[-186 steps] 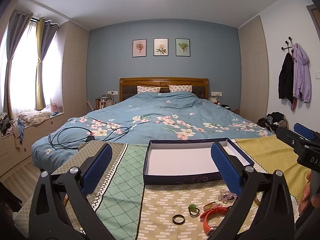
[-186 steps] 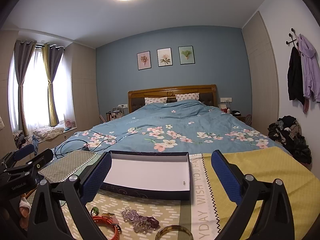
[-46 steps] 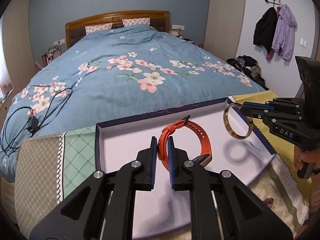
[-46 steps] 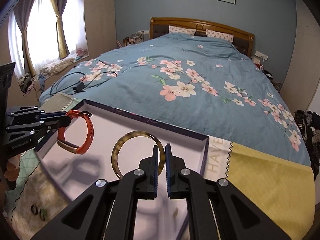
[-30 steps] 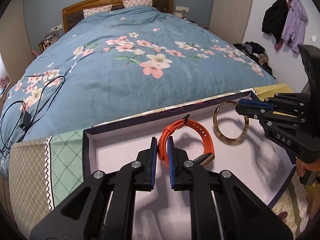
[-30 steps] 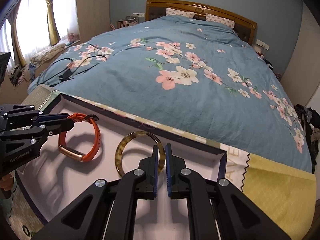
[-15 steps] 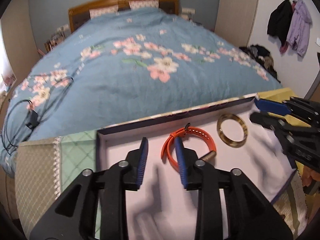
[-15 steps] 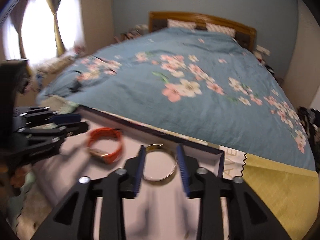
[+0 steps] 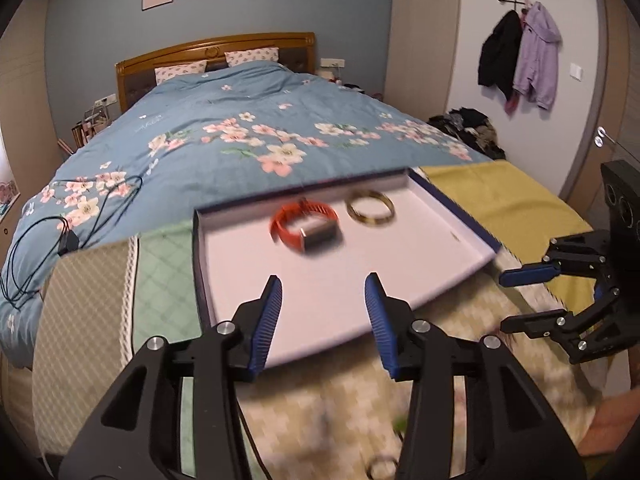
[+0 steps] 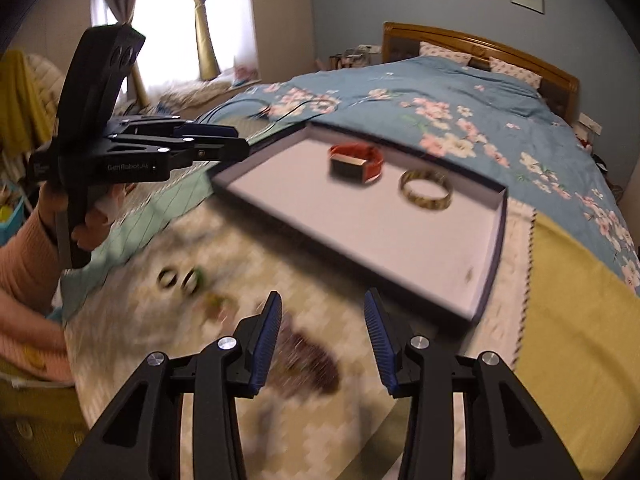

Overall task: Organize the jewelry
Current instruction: 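Open both tools to release the watch and bangle inside the box, then grasp the clear crystal bead bracelet with the right tool while the left tool grasps the pink pendant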

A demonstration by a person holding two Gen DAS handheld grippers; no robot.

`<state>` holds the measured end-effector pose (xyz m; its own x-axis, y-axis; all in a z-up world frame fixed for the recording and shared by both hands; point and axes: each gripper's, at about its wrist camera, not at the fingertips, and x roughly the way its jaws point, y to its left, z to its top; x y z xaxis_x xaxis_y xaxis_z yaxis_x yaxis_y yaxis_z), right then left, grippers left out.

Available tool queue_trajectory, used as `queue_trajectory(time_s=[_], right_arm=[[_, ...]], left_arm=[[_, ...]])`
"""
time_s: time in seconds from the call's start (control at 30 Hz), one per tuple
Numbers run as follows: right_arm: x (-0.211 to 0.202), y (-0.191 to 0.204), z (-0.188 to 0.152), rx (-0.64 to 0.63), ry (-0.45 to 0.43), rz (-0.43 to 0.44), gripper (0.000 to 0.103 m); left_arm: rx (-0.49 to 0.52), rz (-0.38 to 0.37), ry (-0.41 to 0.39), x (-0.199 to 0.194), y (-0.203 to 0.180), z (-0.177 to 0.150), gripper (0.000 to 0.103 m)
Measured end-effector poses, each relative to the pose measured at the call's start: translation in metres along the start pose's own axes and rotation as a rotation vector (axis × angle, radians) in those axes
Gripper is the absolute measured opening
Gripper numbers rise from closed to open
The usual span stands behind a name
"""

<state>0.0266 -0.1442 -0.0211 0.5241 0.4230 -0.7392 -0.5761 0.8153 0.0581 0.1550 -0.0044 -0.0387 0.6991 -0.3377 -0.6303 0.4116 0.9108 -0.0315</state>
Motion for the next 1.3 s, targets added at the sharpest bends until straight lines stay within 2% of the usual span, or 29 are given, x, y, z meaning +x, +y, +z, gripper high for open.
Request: queue_trajectory(time_s=[0.2, 0.4, 0.43, 0.5, 0.6, 0.73, 0.87, 0.93, 1.0, 1.3], right_arm=[[0.007, 0.025, -0.012, -0.024, 0.019, 0.007, 0.04], [0.015, 0.035, -0.015, -0.059, 0.035, -0.045, 0.038], [0.017, 0.036, -0.016, -0.066, 0.039, -0.062, 0.036], [0.02, 0.037, -0.019, -0.075, 0.048, -0.083, 0.025], [0.02, 0.033, -0.02, -0.056, 0.046, -0.085, 0.021], [0.016, 0.028, -0.02, -0.037, 0.031, -0.087, 0.021], [0.011, 0.022, -0.019, -0.003, 0.016, -0.066, 0.021], [0.008, 0.02, -0.018, 0.013, 0.006, -0.056, 0.021], [0.005, 0.016, -0.016, 0.032, -0.006, -0.037, 0.007], [-0.005, 0.006, -0.013, 0.097, -0.048, -0.001, 0.007]], left_arm=[[0.03, -0.036, 0.006, -0.021, -0.02, -0.035, 0.043], [0.095, -0.103, 0.025, -0.029, -0.047, -0.056, 0.043], [0.107, -0.113, 0.028, -0.029, -0.051, -0.059, 0.043], [0.13, -0.143, 0.036, -0.03, -0.06, -0.065, 0.043], [0.153, -0.181, 0.049, -0.028, -0.07, -0.07, 0.043], [0.173, -0.207, 0.093, -0.019, -0.079, -0.074, 0.034], [0.18, -0.235, 0.108, -0.015, -0.082, -0.074, 0.018], [0.184, -0.242, 0.117, -0.013, -0.083, -0.073, 0.017], [0.184, -0.24, 0.134, -0.008, -0.083, -0.073, 0.017], [0.148, -0.252, 0.185, 0.009, -0.078, -0.069, 0.017]])
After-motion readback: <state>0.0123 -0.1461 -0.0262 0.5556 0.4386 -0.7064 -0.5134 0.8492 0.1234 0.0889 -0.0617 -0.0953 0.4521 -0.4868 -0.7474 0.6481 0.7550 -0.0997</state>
